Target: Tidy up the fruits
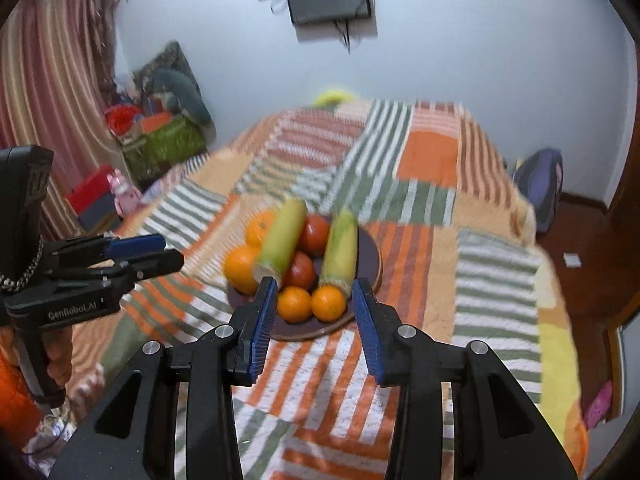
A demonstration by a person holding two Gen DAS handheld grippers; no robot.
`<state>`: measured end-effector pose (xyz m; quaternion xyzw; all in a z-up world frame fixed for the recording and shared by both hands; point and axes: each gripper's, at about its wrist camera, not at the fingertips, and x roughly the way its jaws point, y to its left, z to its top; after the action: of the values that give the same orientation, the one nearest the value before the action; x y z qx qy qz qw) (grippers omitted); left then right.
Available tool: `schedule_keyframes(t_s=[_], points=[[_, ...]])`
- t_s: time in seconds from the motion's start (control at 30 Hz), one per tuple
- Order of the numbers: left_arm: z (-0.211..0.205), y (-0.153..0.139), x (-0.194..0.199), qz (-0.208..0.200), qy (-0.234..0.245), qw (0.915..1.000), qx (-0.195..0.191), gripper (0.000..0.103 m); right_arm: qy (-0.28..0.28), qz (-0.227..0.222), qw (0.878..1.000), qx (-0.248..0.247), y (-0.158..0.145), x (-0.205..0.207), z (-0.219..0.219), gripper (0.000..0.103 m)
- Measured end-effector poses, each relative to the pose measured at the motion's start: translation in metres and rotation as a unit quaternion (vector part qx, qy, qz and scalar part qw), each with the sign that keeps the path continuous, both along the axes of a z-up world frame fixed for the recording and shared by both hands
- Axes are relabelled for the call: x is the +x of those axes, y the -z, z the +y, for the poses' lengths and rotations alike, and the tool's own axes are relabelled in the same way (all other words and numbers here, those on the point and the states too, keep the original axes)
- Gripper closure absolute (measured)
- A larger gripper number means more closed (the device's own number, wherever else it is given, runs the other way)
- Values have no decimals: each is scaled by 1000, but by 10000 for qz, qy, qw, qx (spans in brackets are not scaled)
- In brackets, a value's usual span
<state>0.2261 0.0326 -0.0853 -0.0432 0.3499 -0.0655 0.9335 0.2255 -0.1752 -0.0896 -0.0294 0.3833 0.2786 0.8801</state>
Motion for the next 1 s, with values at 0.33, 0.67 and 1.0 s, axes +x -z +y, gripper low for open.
schedule_keyframes(t_s=[0.33, 0.67, 1.0], points=[[-3, -100, -100, -1467, -141, 9891, 52, 62, 160, -1340, 9893, 554, -101, -82, -9, 67], [-9, -130, -162, -2156, -200, 9762, 125, 31, 387, -1902, 9772, 856, -130, -126, -10, 50], [-8, -131, -183, -2270, -346, 9732, 132, 7, 649, -2227, 9697, 771, -132, -141, -7, 11]])
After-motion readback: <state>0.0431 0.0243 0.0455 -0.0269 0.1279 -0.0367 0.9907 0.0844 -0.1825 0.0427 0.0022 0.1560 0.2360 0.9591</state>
